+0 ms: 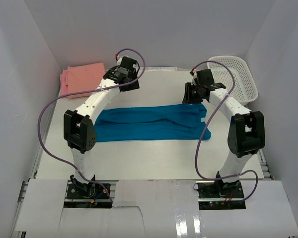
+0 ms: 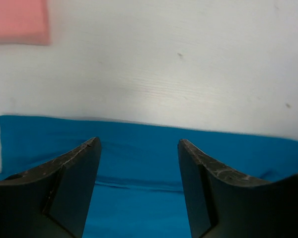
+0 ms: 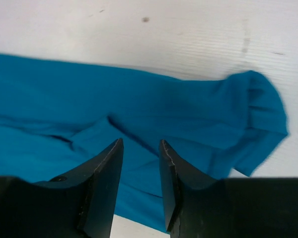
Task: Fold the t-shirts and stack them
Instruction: Fold the other side of the tshirt into a rectangle
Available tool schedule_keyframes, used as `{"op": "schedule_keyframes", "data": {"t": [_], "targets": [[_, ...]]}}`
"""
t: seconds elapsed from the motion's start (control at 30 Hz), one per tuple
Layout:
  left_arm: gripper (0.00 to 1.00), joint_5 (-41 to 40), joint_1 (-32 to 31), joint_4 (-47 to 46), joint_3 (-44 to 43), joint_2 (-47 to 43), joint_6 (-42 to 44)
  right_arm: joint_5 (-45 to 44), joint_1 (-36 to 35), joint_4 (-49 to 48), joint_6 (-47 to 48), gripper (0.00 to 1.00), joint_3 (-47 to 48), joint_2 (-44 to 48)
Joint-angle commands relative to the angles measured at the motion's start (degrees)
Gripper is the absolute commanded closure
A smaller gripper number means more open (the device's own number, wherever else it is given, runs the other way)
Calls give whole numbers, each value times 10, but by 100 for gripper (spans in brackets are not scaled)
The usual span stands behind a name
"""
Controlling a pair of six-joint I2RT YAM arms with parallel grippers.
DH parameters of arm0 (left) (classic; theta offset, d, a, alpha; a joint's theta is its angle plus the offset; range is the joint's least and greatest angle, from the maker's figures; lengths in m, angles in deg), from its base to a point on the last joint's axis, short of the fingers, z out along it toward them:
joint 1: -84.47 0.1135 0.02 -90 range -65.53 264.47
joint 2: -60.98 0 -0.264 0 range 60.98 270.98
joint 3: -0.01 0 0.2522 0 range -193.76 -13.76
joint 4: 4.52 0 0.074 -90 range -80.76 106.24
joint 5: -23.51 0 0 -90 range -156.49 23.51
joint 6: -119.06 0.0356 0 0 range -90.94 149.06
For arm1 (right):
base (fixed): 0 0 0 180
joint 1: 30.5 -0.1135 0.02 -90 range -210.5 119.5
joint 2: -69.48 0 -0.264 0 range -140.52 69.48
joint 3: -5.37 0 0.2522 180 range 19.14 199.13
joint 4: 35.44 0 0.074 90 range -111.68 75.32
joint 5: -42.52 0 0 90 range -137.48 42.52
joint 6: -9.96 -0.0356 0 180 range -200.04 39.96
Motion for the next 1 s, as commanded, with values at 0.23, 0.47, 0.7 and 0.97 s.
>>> {"op": "schedule_keyframes", "data": {"t": [0.23,0.47,0.7,0.97], "targets": [[26,83,-31,-5,-9,85,-13,125,-32,-26,39,54,-24,-56],[25,63,-31,-10,15,76,-7,170,-33,-65,46,53,-17,-96],[25,55,-31,-13,28,70,-4,186,-33,-68,51,54,8,-130],[25,58,-31,-13,30,75,-6,200,-45,-68,52,92,-13,-100]]}}
